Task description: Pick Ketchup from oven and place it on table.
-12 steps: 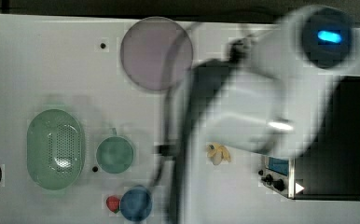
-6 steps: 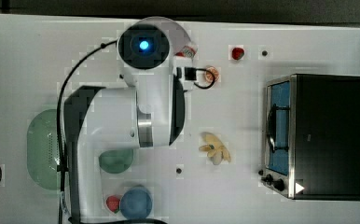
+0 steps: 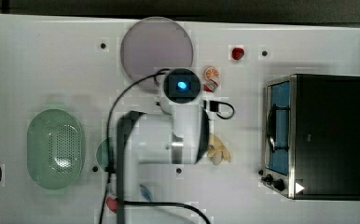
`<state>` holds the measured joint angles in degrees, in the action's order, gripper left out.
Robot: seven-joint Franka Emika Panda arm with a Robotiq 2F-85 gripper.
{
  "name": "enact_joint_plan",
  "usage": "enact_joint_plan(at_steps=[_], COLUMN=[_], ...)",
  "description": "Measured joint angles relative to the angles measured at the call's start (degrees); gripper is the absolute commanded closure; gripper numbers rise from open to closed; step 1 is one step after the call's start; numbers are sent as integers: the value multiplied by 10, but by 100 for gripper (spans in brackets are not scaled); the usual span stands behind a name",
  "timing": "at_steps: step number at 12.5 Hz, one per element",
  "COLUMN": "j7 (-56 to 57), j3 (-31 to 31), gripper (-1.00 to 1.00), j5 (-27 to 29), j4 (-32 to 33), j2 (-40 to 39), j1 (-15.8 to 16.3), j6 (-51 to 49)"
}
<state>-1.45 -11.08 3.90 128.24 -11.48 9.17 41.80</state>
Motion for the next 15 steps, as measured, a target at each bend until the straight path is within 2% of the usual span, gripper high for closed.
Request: enact_joint_plan(at_steps=[2,3,4,6,7,9,12,14,15], j7=[0,0,0,0,0,0,-37,-55,-55], j3=[-18,-27,-25,-20,-23,-21,-16,-17,-17], gripper=[-23,-26,-42,-93,-100,-100,-100,-100,-100], j5=[4,4,2,-1,3,0,-9,-1,3], j4=[15,17,18,32,44,41,32,-8,-57], j2=[-15,-32,-49,-76,-78,-89,-29,36,64], j1=[-20,-20,-24,-17,-8,4,-9,-9,-5], j6=[67,67,81,94,112,142,109,12,-64])
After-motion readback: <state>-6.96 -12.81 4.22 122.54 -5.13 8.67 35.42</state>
